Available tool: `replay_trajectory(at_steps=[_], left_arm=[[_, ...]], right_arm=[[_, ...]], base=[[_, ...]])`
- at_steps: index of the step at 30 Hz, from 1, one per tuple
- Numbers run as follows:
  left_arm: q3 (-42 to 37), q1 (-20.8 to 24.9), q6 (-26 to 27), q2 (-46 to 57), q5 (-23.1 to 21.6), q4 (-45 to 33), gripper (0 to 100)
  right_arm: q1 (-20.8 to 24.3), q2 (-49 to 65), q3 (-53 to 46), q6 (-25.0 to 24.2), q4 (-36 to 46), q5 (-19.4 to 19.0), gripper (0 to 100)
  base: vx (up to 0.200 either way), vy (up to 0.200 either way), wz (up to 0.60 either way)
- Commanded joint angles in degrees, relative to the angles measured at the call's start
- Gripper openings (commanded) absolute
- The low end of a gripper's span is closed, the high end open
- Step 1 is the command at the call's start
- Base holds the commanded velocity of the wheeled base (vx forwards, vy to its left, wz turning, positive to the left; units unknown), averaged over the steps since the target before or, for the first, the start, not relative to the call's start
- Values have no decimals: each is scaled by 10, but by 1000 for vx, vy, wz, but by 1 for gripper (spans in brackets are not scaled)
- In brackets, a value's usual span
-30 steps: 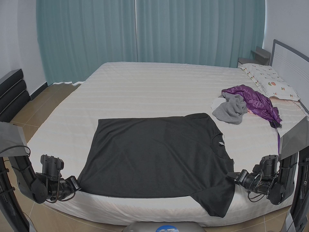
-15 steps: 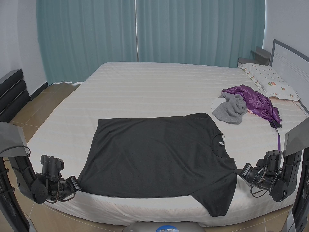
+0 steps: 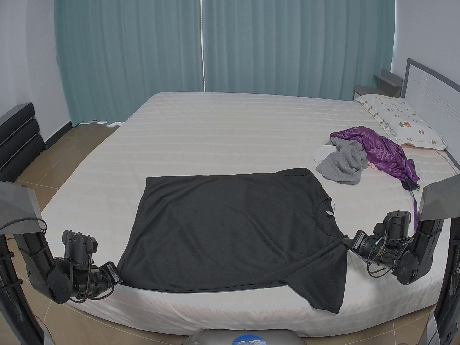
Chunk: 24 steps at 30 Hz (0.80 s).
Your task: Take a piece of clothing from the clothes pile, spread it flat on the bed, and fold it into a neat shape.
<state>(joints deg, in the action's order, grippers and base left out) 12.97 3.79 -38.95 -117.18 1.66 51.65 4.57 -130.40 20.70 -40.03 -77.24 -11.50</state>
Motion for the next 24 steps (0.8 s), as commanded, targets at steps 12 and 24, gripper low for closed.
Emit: replay_trajectory(at_steps=[12, 24], left_arm=[[1, 9, -4, -7, -1, 0, 0], [4, 9, -4, -15, -1, 0, 0]], right_arm=[[-4, -47, 141, 65, 118, -1, 100], [-33, 51, 61, 53, 111, -85, 100]], base=[[0, 0, 0], [0, 0, 0]])
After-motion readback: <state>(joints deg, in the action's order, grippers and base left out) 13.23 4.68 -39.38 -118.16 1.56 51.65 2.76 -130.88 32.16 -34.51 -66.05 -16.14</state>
